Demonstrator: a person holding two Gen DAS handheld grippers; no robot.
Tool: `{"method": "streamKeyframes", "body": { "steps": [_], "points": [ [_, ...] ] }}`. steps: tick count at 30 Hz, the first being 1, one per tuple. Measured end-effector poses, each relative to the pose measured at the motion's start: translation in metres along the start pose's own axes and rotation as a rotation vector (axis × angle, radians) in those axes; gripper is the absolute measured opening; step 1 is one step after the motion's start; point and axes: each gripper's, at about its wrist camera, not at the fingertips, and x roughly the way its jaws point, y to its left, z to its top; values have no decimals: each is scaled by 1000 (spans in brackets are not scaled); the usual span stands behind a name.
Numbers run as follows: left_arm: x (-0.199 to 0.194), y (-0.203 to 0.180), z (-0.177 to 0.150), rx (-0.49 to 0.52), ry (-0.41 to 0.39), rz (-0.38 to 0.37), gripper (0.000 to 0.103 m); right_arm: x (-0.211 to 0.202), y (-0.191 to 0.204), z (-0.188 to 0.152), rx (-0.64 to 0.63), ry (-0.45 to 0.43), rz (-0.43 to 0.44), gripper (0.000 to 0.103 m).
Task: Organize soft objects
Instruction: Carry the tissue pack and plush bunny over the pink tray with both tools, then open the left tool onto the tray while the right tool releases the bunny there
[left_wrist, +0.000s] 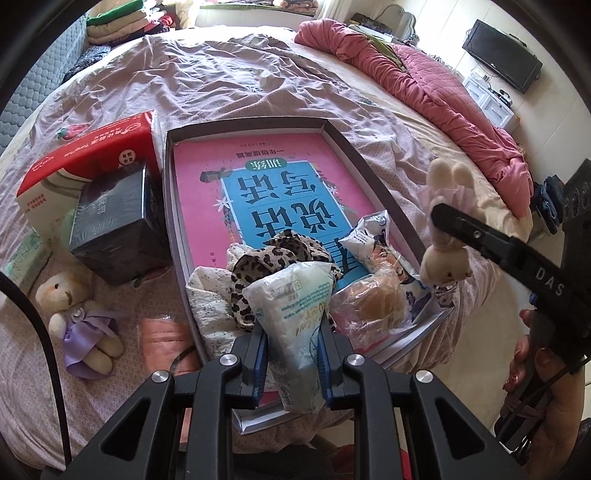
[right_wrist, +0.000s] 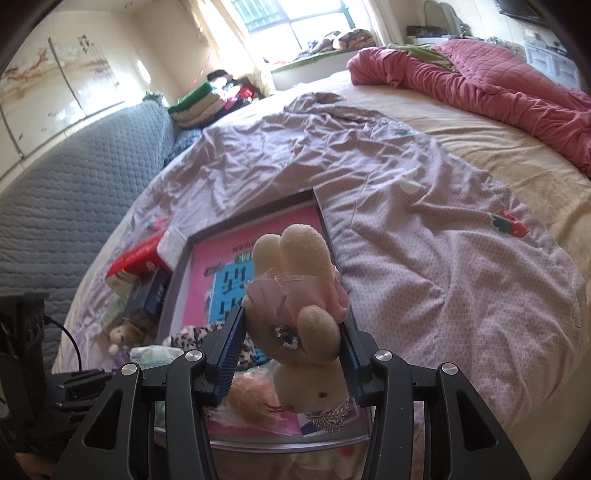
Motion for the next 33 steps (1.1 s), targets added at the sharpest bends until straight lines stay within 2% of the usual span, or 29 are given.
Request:
{"method": "streamKeyframes", "body": {
  "steps": [15,33],
  "points": [
    [12,7,1,-10,20,-10,23,39,13,-5,-62,78,-8,50],
    [13,15,2,-32,18,-25,23,65,20,-4,-111,99,-46,53]
  ]
}}
